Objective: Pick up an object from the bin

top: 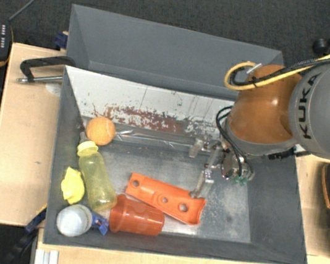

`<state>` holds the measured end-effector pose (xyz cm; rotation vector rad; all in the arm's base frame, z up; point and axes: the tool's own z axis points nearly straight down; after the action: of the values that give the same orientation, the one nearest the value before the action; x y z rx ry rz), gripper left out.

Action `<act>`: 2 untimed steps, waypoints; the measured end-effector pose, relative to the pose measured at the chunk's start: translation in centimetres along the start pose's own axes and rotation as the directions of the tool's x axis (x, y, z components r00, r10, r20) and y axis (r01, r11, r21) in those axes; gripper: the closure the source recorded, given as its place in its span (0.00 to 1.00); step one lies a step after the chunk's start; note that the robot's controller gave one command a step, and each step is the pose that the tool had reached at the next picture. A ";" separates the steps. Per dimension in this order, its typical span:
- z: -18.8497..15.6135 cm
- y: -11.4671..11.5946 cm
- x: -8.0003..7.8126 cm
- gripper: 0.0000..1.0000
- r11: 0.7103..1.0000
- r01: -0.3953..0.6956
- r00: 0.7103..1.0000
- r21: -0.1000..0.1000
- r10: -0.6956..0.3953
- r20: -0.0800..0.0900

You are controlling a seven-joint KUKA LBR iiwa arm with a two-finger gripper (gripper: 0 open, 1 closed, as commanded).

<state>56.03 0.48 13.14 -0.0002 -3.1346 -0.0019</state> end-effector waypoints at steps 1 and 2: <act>-0.5 0.0 -0.2 0.00 1.000 0.000 1.000 0.000 0.000 0.009; 1.3 1.3 0.6 0.00 0.995 0.095 0.995 0.003 -0.095 0.014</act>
Offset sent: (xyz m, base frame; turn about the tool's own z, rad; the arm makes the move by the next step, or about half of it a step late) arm -0.0298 0.0439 -0.0575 -0.2863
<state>55.41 1.77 11.85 0.1495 -3.1451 0.0009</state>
